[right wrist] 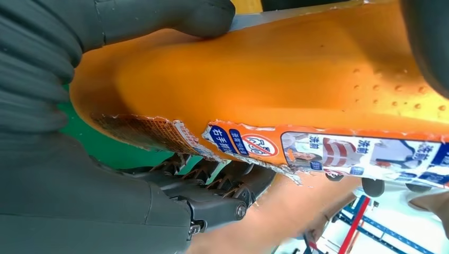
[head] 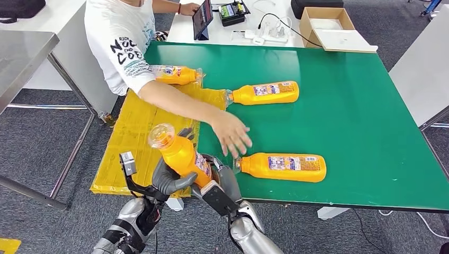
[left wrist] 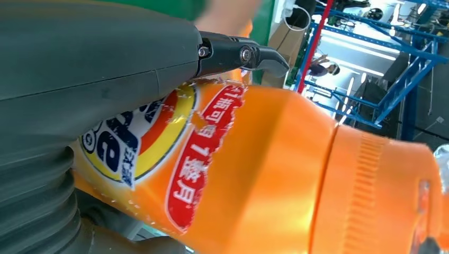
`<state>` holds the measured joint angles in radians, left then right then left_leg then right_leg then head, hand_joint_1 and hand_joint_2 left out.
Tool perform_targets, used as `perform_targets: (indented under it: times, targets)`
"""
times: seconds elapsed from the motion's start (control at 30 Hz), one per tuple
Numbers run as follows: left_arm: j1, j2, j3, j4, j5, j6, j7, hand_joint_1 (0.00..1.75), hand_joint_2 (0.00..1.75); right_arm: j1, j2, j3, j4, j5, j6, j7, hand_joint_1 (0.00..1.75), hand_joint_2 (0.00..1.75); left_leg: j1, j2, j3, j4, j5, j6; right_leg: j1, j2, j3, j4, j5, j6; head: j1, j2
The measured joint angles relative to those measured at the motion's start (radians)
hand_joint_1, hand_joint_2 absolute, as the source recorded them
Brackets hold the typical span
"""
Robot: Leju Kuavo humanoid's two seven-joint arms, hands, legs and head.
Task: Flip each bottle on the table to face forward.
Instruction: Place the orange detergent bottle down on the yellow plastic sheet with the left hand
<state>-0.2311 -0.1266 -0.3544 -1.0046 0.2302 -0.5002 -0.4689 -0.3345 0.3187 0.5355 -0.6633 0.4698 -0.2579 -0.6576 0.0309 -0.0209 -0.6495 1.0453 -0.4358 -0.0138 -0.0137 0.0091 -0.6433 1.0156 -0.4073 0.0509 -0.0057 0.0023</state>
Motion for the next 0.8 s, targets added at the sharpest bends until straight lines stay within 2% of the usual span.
perform_targets:
  times: [0.1, 0.13, 0.17, 0.53, 0.57, 0.6, 0.67, 0.7, 0.73, 0.8]
  targets:
    - [0.000, 0.004, -0.001, 0.011, -0.008, 0.011, 0.006, 1.47, 1.75, -0.007, 0.006, 0.010, 0.023, 0.010, -0.023, 0.003, 1.75, 1.75, 0.000, 0.000, 0.000, 0.000, 0.000, 0.000, 0.000, 0.000, 0.000, 0.000, 0.000, 0.000, 0.000, 0.000]
    - [-0.001, 0.004, -0.002, 0.015, -0.014, 0.017, 0.009, 1.70, 1.75, -0.009, 0.008, 0.014, 0.029, 0.013, -0.029, 0.006, 1.75, 1.75, 0.000, 0.000, 0.000, 0.000, 0.000, 0.000, 0.000, 0.000, 0.000, 0.000, 0.000, 0.000, 0.000, 0.000]
    - [-0.002, 0.004, -0.004, 0.021, -0.017, 0.022, 0.013, 1.75, 1.75, -0.010, 0.010, 0.017, 0.034, 0.017, -0.035, 0.010, 1.75, 1.75, 0.000, 0.000, 0.000, 0.000, 0.000, 0.000, 0.000, 0.000, 0.000, 0.000, 0.000, 0.000, 0.000, 0.000]
    - [-0.015, 0.004, -0.020, 0.076, -0.019, 0.044, 0.011, 1.75, 1.75, -0.019, 0.014, 0.046, 0.075, 0.038, -0.079, 0.030, 1.74, 1.75, 0.000, 0.000, 0.000, 0.000, 0.000, 0.000, 0.000, 0.000, 0.000, 0.000, 0.000, 0.000, 0.000, 0.000]
    - [-0.017, 0.004, -0.020, 0.078, -0.018, 0.045, 0.011, 1.75, 1.75, -0.021, 0.014, 0.047, 0.077, 0.038, -0.080, 0.030, 1.59, 1.75, 0.000, 0.000, 0.000, 0.000, 0.000, 0.000, 0.000, 0.000, 0.000, 0.000, 0.000, 0.000, 0.000, 0.000]
    - [-0.018, 0.004, -0.021, 0.079, -0.016, 0.045, 0.011, 1.75, 1.75, -0.022, 0.014, 0.048, 0.079, 0.039, -0.082, 0.030, 1.16, 1.75, 0.000, 0.000, 0.000, 0.000, 0.000, 0.000, 0.000, 0.000, 0.000, 0.000, 0.000, 0.000, 0.000, 0.000]
    - [-0.019, 0.004, -0.021, 0.080, -0.012, 0.044, 0.012, 1.75, 1.75, -0.025, 0.014, 0.051, 0.082, 0.040, -0.089, 0.029, 0.29, 0.87, 0.000, 0.000, 0.000, 0.000, 0.000, 0.000, 0.000, 0.000, 0.000, 0.000, 0.000, 0.000, 0.000, 0.000]
    - [-0.019, 0.004, -0.022, 0.080, -0.009, 0.045, 0.012, 1.75, 1.75, -0.025, 0.015, 0.053, 0.084, 0.040, -0.094, 0.029, 0.00, 0.44, 0.000, 0.000, 0.000, 0.000, 0.000, 0.000, 0.000, 0.000, 0.000, 0.000, 0.000, 0.000, 0.000, 0.000]
    - [-0.021, 0.004, -0.022, 0.080, -0.009, 0.045, 0.013, 1.75, 1.75, -0.025, 0.016, 0.055, 0.086, 0.041, -0.099, 0.029, 0.00, 0.00, 0.000, 0.000, 0.000, 0.000, 0.000, 0.000, 0.000, 0.000, 0.000, 0.000, 0.000, 0.000, 0.000, 0.000]
    - [-0.023, 0.004, -0.024, 0.080, -0.008, 0.051, 0.014, 1.75, 1.75, -0.024, 0.020, 0.058, 0.090, 0.040, -0.110, 0.028, 0.00, 0.00, 0.000, 0.000, 0.000, 0.000, 0.000, 0.000, 0.000, 0.000, 0.000, 0.000, 0.000, 0.000, 0.000, 0.000]
